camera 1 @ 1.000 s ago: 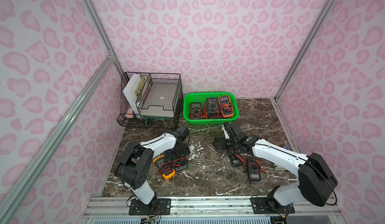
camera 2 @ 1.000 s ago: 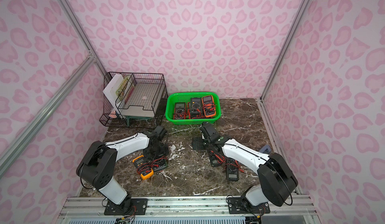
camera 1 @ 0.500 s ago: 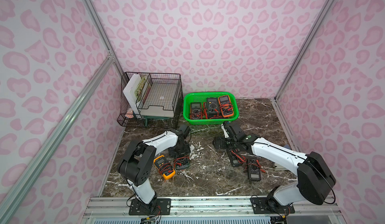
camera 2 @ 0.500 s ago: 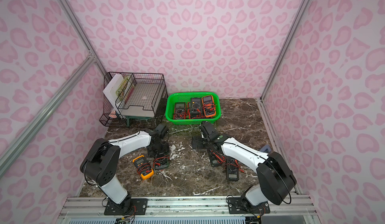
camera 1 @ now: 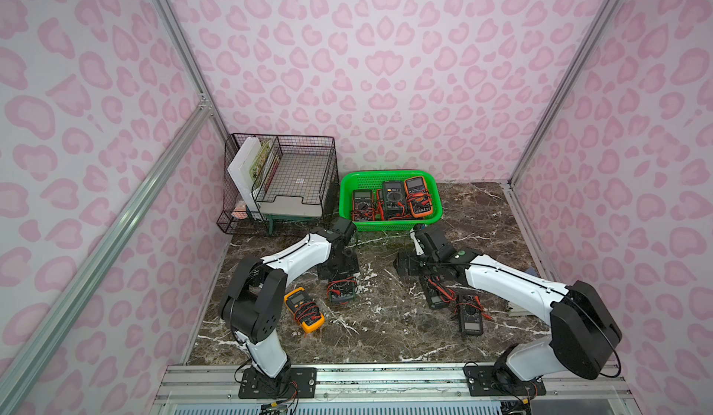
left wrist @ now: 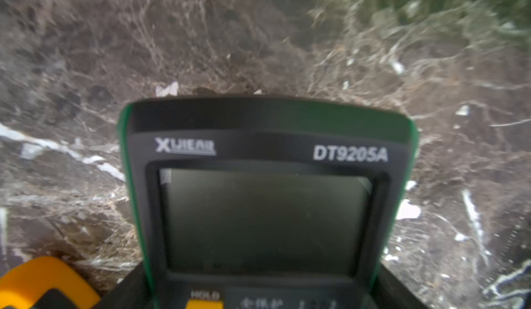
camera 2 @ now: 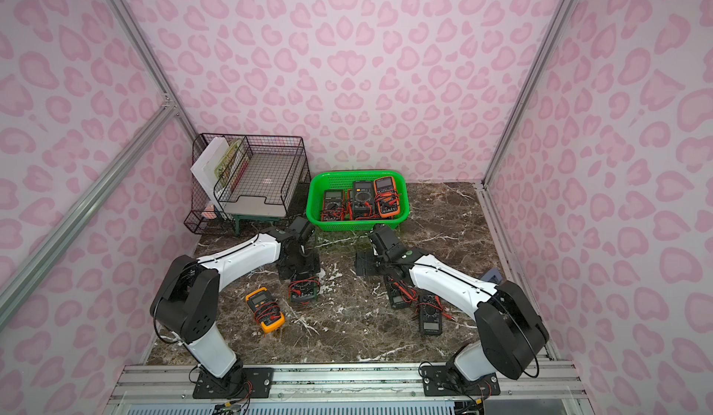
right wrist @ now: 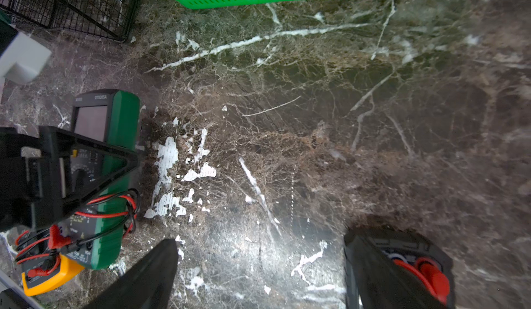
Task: Put the multimeter into the basket
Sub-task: Pick up the multimeter from the center of the board, then place the multimeter in the basket.
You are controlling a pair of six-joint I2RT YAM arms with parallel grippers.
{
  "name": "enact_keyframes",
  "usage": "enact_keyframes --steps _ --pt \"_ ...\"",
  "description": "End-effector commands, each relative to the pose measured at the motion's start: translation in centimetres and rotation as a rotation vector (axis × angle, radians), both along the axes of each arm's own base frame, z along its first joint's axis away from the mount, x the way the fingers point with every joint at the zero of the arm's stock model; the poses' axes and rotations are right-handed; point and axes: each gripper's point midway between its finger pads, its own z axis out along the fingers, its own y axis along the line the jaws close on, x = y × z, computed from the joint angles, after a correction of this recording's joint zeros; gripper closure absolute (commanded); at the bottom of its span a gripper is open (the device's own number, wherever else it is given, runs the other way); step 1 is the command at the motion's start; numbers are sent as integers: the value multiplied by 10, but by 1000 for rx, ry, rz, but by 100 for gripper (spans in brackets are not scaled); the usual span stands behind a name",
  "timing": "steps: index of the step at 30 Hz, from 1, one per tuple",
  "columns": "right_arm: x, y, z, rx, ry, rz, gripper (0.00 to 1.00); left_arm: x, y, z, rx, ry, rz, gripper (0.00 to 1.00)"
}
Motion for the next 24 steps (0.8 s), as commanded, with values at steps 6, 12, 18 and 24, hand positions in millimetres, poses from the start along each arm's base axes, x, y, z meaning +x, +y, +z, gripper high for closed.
enact_keyframes --steps 6,12,18,24 --pt "6 1 7 25 -32 -24 1 -1 -8 29 -25 23 -68 100" --pt "5 0 8 43 -38 -39 1 5 -20 56 -58 -5 -102 100" --pt "0 -5 10 54 -45 -54 1 20 -37 81 -95 -69 -128 100" --pt "-5 -13 12 56 -50 -64 1 43 -54 101 -123 -124 -161 100"
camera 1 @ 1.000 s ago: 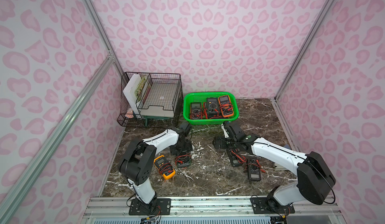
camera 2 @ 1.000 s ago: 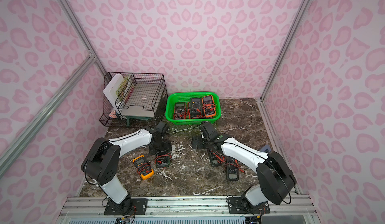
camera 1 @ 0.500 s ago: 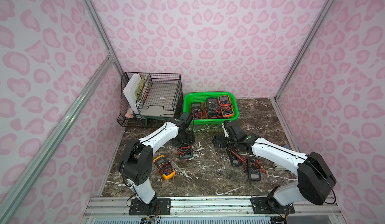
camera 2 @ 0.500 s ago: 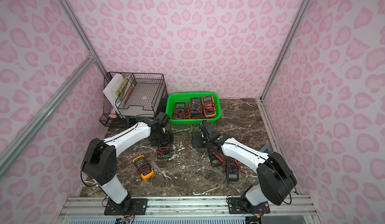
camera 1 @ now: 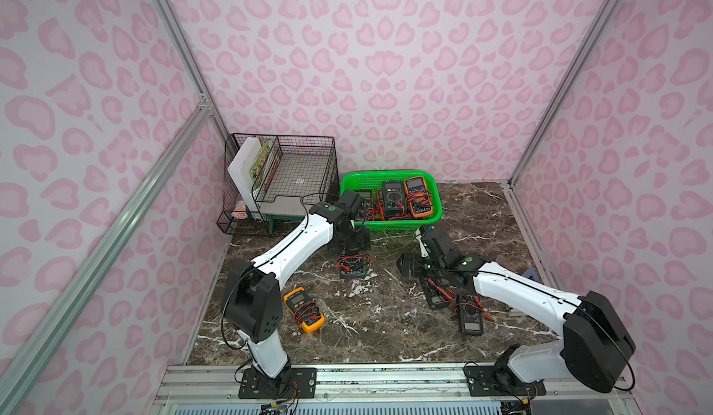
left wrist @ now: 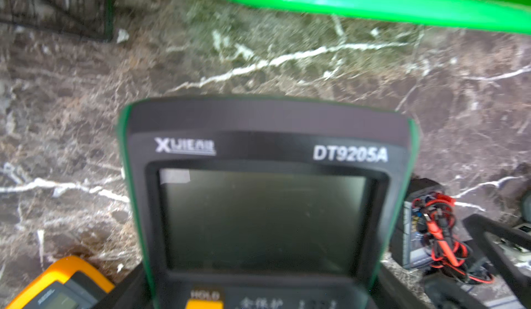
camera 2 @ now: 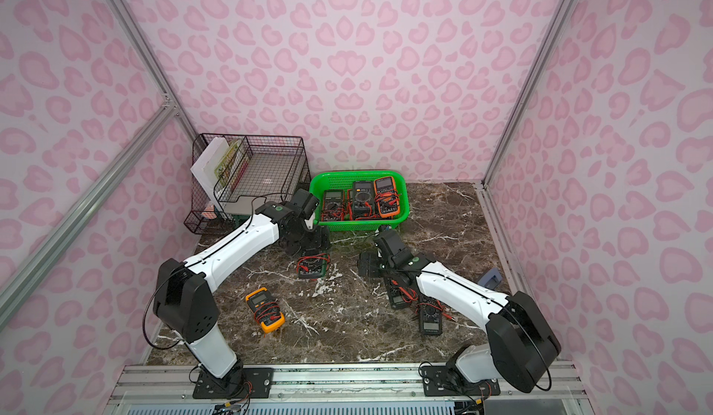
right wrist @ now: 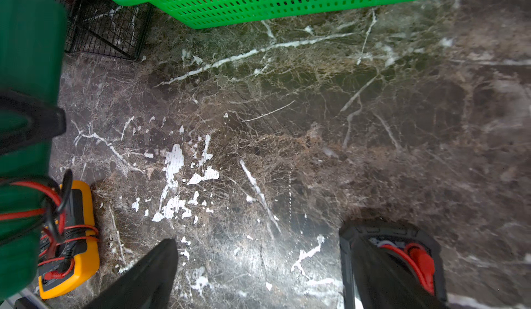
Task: Put the multimeter into the basket
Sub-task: Place the multimeter in the basket.
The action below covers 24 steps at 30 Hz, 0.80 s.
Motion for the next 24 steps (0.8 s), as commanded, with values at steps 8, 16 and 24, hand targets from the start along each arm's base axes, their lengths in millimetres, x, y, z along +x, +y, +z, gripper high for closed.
enact_keyframes --steps 8,16,24 --pt "3 -6 7 10 -10 -16 1 49 -21 34 10 -115 -73 100" --pt "20 -13 16 11 -16 -45 1 97 -32 49 6 -207 -82 100" --pt "38 -17 26 1 -22 -56 1 151 -39 64 -22 -372 -92 100"
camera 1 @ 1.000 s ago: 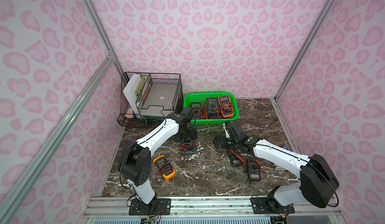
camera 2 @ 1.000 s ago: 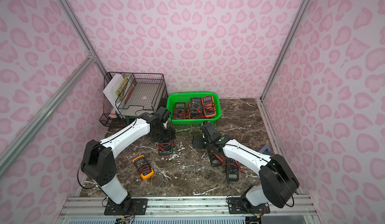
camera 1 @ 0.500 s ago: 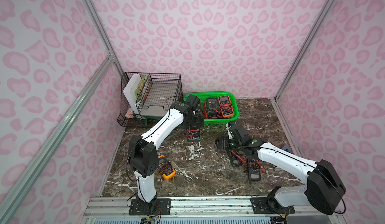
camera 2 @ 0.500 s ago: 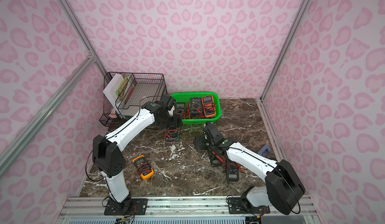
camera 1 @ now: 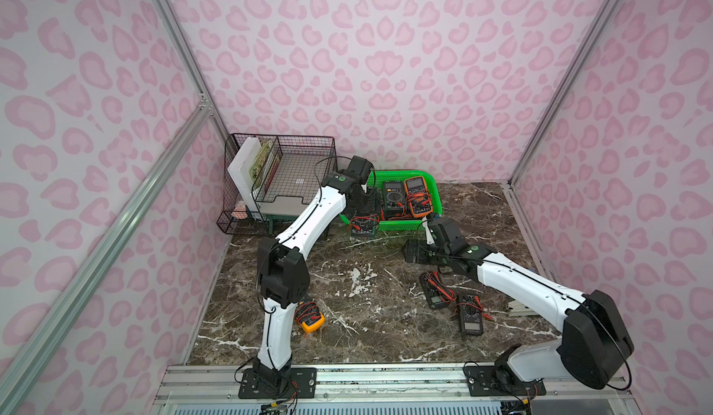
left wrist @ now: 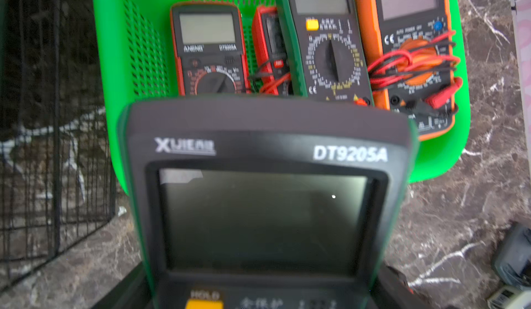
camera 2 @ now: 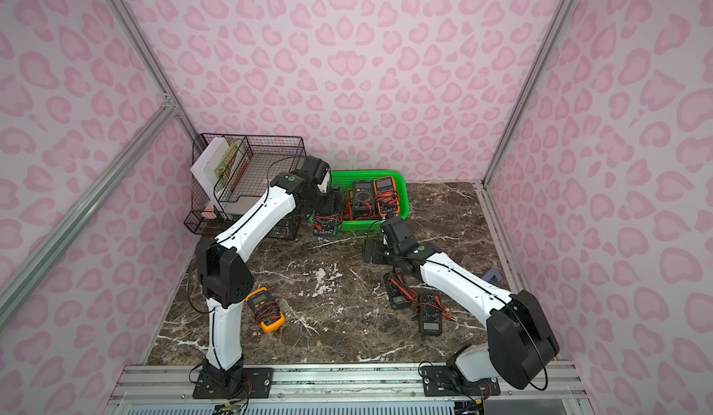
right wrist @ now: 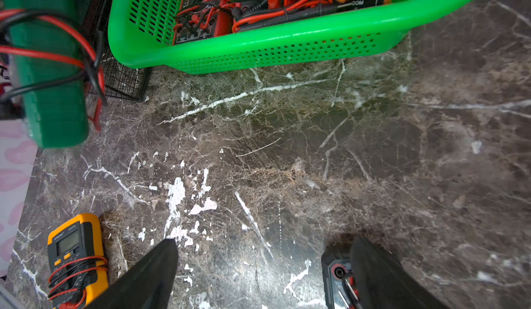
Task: Put the multimeter into the basket
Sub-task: Place the multimeter in the basket.
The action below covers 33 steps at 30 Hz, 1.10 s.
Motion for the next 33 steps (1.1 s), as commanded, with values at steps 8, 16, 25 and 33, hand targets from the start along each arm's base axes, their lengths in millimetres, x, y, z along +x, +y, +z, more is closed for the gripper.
enact_keyframes --steps 8,16,25,33 --pt "15 -10 -2 25 45 -35 1 63 -7 19 -16 -189 -3 100" --pt "21 -13 -6 -18 72 -33 1 95 -10 24 -10 -320 14 100" --pt "26 -8 -10 -18 91 -21 1 110 -8 5 -2 -316 47 100" --pt "23 -7 -18 -9 107 -25 1 111 -3 -15 36 -286 62 100"
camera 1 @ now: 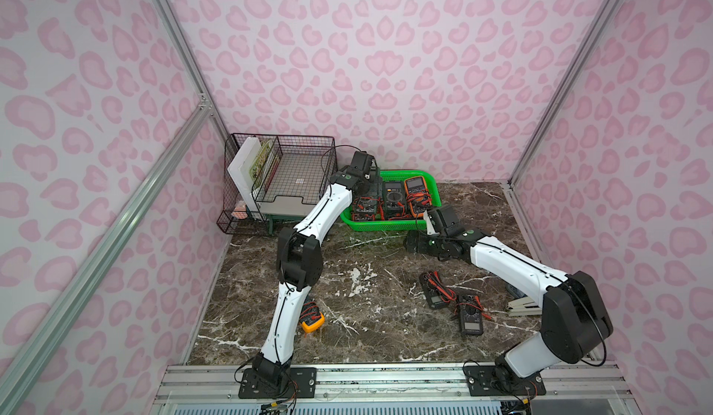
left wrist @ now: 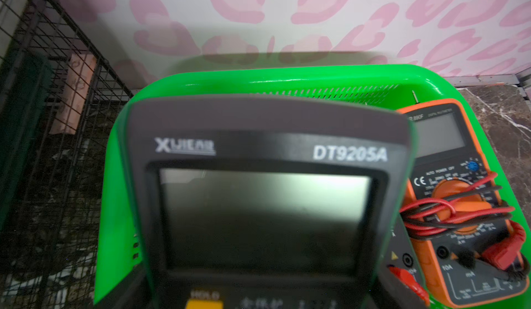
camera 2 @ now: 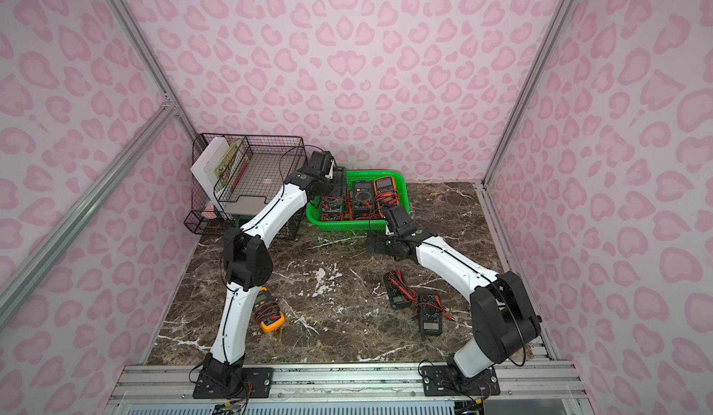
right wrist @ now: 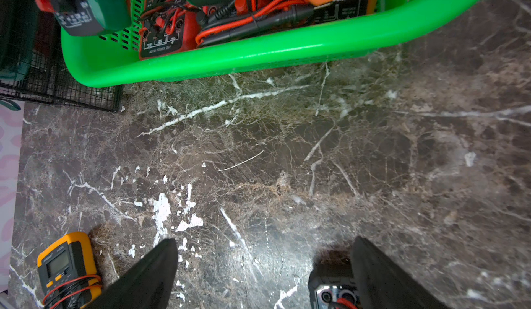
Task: Put the multimeter into the basket
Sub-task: Place the multimeter in the basket.
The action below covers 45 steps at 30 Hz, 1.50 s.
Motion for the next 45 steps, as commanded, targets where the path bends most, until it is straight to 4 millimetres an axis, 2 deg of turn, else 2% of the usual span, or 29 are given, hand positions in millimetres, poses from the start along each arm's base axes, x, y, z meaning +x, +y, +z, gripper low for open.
enact_keyframes --steps 1,9,16,20,25,32,35,37,45 --pt "-3 0 -2 8 5 -1 1 6 3 2 7 -26 18 100" --pt "-8 -4 -5 4 9 -8 1 4 7 -23 37 25 31 99" --pt "-11 -8 -4 -4 8 -15 1 0 6 -42 36 74 33 81" --pt "-13 -11 -4 -6 4 -22 1 -2 6 -45 37 85 30 64" --pt "-16 -13 -3 -2 0 -32 1 -4 7 -44 44 89 28 42" --pt "-22 -18 -1 12 -9 -52 1 -10 11 -38 57 98 30 23" --pt "-25 -20 -1 20 -9 -59 1 -13 12 -31 55 97 27 12" --pt "-27 -21 -1 22 -9 -63 1 -16 12 -28 52 101 20 2" --pt "-33 -21 6 30 -24 -65 1 -27 13 -17 47 123 8 1"
